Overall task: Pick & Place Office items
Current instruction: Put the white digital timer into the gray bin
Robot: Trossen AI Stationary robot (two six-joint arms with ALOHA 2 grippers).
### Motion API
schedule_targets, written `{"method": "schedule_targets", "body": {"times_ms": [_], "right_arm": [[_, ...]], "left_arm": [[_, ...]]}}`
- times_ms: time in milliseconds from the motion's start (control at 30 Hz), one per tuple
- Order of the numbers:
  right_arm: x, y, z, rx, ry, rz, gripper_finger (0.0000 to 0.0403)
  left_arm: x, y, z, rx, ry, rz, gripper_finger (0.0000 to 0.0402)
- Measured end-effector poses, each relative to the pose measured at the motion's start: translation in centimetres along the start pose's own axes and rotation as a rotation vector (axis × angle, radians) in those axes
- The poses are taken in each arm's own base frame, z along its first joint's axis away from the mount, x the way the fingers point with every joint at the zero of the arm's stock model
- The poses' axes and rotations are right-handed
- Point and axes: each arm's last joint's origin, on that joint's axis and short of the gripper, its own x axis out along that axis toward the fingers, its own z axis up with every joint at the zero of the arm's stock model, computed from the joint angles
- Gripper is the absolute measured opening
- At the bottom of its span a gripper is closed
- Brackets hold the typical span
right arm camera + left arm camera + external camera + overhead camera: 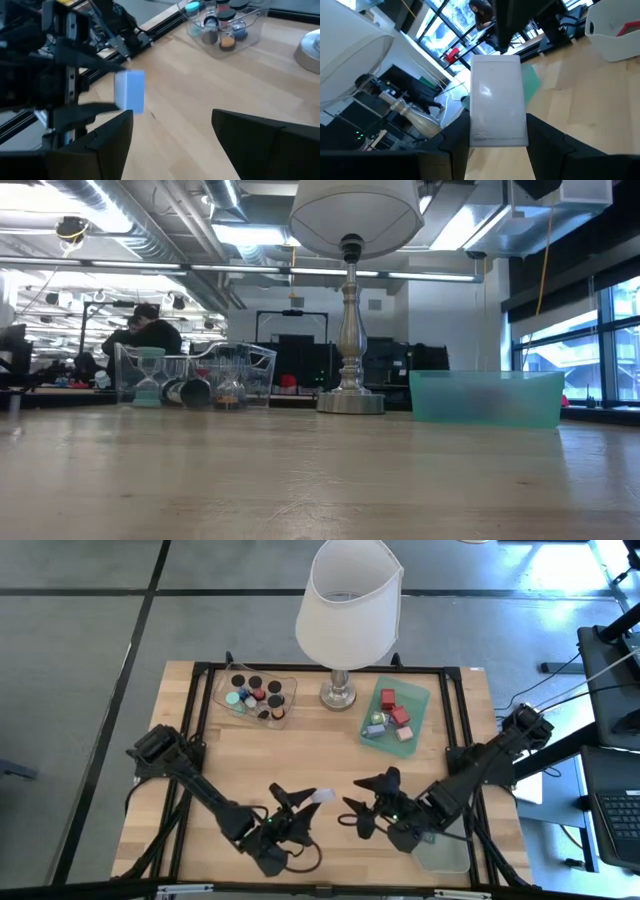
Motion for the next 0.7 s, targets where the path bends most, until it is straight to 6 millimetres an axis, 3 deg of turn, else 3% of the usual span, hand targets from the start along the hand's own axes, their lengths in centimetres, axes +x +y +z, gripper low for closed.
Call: {"method": "schedule_targets", "body": {"times_ms": [433,700], "right_arm": [[2.3,-0.1,1.9,0.054,0.029,0.051,0.0275],[2.6,0.1,2.4,-0.053,0.007,0.069,0.0267]], "left_arm": [[1.5,0.5,0.7,0.052,0.007,0.028,0.0155],[1.9,0.7,1.0,0.057,0.005,0.039,0.0155]]}}
